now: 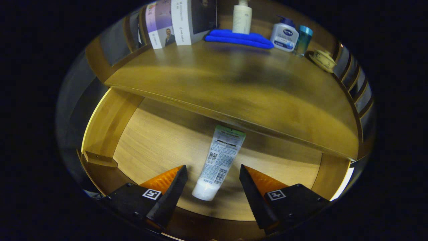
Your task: Pull open the drawer, take out the items inside it, and place them on the countertop above the cabinet.
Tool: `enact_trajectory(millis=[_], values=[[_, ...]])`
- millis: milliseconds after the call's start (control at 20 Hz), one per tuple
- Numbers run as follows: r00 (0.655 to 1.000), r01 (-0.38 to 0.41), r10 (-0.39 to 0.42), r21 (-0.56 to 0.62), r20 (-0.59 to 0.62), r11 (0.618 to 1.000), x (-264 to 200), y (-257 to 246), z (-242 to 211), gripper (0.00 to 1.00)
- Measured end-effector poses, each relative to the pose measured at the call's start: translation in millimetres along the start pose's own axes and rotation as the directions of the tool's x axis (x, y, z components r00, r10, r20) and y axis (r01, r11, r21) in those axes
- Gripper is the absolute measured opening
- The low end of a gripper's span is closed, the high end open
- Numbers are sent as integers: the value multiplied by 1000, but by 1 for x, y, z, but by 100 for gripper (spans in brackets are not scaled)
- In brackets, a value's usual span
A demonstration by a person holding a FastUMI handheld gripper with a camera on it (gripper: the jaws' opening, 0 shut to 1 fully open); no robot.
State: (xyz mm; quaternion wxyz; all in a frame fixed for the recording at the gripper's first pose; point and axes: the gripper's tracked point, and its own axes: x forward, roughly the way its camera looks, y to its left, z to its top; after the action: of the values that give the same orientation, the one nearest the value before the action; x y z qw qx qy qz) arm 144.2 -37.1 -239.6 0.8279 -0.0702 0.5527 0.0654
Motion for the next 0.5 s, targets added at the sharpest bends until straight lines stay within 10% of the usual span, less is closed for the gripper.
enact_trajectory(millis=[350,500], values=[[990,-30,36,46,-134,999,14,3,-9,95],[990,4,-2,12,-140,1000,14,-6,-7,76]])
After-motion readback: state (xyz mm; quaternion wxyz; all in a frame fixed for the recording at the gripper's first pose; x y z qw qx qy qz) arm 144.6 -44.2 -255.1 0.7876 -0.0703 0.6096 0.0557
